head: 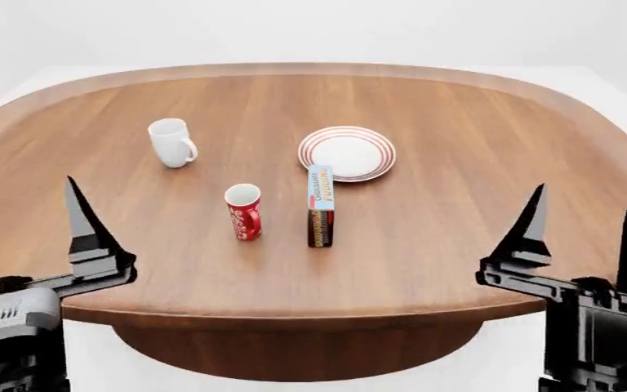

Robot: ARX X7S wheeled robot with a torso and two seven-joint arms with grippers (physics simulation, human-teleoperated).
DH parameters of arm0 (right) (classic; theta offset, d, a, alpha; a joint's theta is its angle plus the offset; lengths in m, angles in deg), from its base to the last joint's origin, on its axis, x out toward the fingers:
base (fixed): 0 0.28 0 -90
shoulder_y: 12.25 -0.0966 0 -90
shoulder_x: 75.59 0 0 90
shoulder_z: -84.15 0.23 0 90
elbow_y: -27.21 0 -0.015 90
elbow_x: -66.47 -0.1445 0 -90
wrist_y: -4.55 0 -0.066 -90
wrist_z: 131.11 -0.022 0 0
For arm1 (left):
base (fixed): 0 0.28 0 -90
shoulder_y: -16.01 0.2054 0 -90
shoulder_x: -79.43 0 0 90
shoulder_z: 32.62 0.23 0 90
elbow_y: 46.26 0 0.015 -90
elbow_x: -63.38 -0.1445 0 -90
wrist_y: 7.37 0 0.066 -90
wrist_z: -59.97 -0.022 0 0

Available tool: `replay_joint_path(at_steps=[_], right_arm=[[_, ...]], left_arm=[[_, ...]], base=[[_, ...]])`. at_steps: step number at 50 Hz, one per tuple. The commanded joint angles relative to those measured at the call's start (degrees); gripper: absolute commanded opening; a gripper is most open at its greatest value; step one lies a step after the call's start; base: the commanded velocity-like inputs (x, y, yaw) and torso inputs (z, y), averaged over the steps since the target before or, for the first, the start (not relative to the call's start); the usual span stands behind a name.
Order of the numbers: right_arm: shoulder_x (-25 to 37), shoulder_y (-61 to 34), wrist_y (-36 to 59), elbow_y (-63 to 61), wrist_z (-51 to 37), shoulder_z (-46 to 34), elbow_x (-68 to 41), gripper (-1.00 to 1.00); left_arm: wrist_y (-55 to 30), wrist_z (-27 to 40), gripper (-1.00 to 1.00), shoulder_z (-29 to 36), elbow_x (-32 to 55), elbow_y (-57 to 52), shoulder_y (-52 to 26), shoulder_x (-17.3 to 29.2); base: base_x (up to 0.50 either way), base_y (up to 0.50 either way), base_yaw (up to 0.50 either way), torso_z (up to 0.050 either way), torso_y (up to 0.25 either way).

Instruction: Pick up the white mug and put it on the plate, and put the chocolate pudding to the right of the plate.

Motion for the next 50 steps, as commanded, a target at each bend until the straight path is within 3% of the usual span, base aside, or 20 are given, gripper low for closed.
replay_joint_path(at_steps=[1, 19, 50], right_arm=[[2.4, -0.7, -1.5, -15.0, -1.7, 10.0, -3.2, 1.0], [3.5, 0.3, -4.3, -16.1, -0.6, 9.5, -4.2, 1.0], [5.1, 1.9, -6.7, -15.6, 1.8, 5.9, -4.4, 1.0]], left_arm=[[1.2, 2.8, 1.0, -13.4, 0.8, -14.5, -0.4, 2.6], [4.4, 5.1, 1.0, -15.5, -1.3, -13.1, 0.8, 1.8], [4.0, 5.9, 1.0, -14.6, -0.7, -12.9, 1.4, 2.7]], base=[[0.0, 0.0, 0.0, 0.0, 0.0], [0.04, 0.0, 0.0, 0.0, 0.0], [0.49, -0.09, 0.0, 0.0, 0.0]])
